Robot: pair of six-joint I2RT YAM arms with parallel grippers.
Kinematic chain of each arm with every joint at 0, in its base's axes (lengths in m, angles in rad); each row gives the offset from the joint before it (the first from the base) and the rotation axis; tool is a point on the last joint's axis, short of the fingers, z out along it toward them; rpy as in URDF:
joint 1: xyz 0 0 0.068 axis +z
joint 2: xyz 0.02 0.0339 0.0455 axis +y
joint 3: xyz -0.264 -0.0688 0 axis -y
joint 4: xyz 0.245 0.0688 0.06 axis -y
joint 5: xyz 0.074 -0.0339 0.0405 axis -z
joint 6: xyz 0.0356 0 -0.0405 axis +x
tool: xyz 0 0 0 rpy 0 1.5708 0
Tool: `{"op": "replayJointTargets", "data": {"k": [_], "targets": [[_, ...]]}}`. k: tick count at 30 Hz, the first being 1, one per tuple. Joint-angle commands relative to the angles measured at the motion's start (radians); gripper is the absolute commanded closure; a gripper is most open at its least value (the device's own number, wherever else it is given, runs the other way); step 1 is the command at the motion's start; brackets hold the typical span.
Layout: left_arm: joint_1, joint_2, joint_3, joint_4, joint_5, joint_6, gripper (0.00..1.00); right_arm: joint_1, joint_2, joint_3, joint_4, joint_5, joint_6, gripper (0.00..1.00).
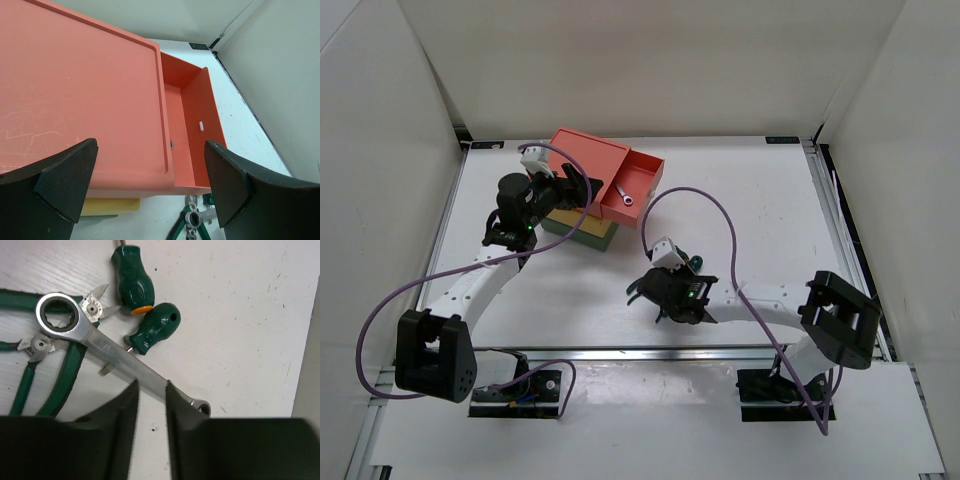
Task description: Sort the tools into containers
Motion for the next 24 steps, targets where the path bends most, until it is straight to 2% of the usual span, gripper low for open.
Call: {"op": "replayJointTargets", "data": {"k": [1,5,11,16,24], "targets": [[0.002,0.008,-0.012,-0.122,0.011,-0.004,0.01,-0.001,-0.016,0.036,0.024,0.032,-0.089,0.62],[0.002,0.005,-0.012,-0.125,0.009,-0.007,0.01,0.014,0.016,0.032,0.037,0.007,-0.227,0.54],[0.004,0.005,-0.013,-0.123,0.014,-0.01,0.01,0.031,0.023,-0.057,0.147,0.019,-0.371,0.52],[0.001,0.014,-0.013,-0.113,0.029,-0.013,0.01,0.022,0.021,-0.153,0.273,-0.017,-0.416,0.48],[0.001,0.017,-0.016,-0.111,0.029,-0.013,0.01,0.014,0.127,-0.165,0.385,0.001,-0.442,0.46]]}}
